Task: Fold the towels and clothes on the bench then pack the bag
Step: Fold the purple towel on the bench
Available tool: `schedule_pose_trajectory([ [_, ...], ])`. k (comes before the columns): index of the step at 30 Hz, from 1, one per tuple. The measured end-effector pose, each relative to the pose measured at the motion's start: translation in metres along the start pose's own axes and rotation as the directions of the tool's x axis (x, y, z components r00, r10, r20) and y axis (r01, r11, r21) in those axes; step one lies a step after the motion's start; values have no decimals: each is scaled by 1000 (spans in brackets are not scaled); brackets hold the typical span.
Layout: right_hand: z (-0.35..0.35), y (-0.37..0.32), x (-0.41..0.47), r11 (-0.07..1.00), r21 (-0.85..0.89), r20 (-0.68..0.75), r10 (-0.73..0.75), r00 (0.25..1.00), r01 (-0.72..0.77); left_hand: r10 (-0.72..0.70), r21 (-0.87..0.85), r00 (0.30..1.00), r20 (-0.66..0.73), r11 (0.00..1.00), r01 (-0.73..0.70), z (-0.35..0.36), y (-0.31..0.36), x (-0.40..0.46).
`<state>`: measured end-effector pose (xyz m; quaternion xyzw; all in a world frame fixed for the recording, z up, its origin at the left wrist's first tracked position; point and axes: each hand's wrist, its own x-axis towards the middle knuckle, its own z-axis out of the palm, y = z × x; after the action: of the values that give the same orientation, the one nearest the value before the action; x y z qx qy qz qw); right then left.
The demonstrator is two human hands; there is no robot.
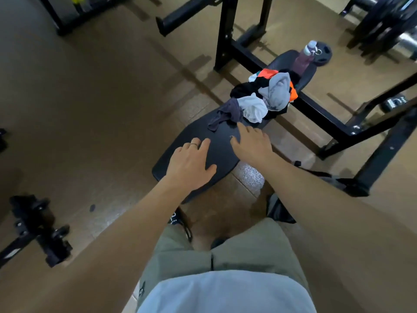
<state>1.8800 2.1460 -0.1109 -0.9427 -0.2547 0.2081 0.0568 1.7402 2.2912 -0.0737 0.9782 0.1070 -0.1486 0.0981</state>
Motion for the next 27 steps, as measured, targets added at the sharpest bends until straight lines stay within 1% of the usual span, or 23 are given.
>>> schedule_pose_trajectory([
  [3, 22, -10, 45, 997, 37, 15, 73, 997, -73, 23, -14, 999, 32, 1000, -22, 16, -41, 46],
  [6, 47, -2, 93, 989, 62, 27, 135, 991, -136, 49, -49, 998, 45, 998, -46, 45, -60, 95],
  [8, 69, 10, 131, 984, 94, 13, 148, 989, -149, 53, -63, 998, 34, 997, -50, 74, -68, 129],
  [11, 113, 35, 199, 974, 187, -40, 141, 989, -131, 44, -50, 999, -23, 998, -45, 131, -75, 186],
  [13, 143, 54, 243, 952, 278, -96, 163, 982, -130, 51, -42, 998, -48, 998, -53, 175, -76, 223],
  [16, 188, 74, 302, 916, 370, -157, 224, 962, -153, 58, -58, 994, -90, 996, -63, 238, -79, 272],
  [19, 231, 93, 346, 873, 473, -233, 253, 939, -118, 44, -83, 989, -140, 995, -56, 291, -86, 303],
  [21, 255, 105, 360, 851, 521, -313, 254, 915, -58, 35, -108, 985, -166, 993, -54, 318, -89, 313],
  [23, 271, 110, 357, 853, 521, -358, 248, 900, -28, 20, -194, 985, -172, 979, -54, 335, -91, 314],
  [25, 285, 105, 339, 840, 543, -336, 214, 917, 3, -18, -318, 981, -192, 947, -45, 345, -89, 304],
  [27, 297, 96, 310, 811, 585, -293, 204, 934, 7, -65, -396, 976, -206, 918, -22, 349, -84, 285],
])
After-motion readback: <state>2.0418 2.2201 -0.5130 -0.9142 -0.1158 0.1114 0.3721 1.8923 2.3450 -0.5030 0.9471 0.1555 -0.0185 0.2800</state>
